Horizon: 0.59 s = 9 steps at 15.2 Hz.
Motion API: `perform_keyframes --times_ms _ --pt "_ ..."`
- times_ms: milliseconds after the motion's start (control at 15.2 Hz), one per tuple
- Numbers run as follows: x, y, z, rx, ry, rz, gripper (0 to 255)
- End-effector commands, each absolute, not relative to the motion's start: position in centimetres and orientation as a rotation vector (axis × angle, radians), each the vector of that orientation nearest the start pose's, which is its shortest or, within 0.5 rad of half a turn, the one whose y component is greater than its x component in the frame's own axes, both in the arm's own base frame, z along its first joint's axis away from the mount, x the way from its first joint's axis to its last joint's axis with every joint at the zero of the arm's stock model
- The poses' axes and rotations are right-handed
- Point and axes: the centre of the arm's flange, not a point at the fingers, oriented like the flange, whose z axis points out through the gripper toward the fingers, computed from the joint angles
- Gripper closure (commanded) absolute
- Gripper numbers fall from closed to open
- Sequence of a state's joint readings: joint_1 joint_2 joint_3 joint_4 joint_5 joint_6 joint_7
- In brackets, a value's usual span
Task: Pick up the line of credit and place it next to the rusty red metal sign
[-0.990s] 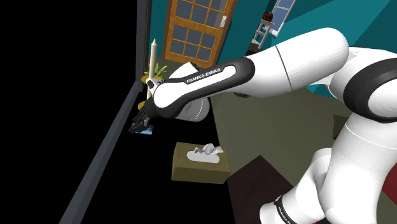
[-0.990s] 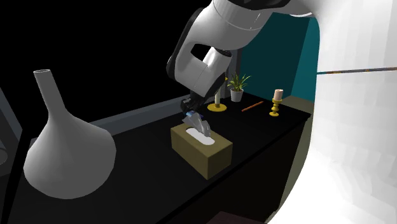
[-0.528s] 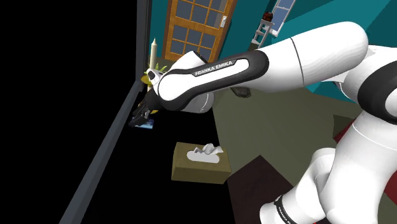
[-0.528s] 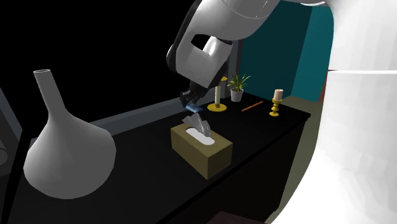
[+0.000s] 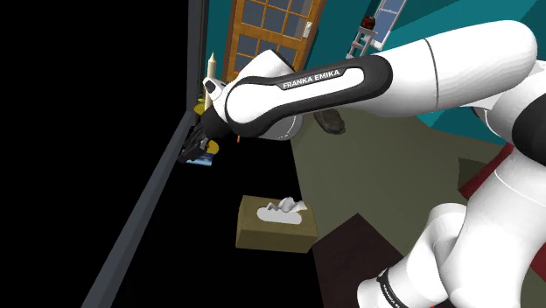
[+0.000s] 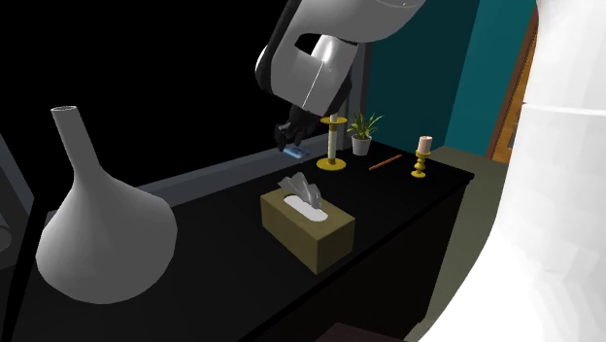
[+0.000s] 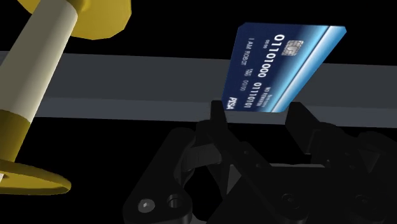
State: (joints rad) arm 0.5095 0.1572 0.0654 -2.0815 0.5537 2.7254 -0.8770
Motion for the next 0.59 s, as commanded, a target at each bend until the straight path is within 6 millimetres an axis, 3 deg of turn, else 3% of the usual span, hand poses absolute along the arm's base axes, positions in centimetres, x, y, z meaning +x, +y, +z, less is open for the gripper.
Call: perform_keyframes --times_ms 0,528 --pt "52.2 31.4 41.2 -2.439 -1.322 -0.736 255" --pt "52.2 31.4 45.4 -2.439 -1.322 -0.736 255"
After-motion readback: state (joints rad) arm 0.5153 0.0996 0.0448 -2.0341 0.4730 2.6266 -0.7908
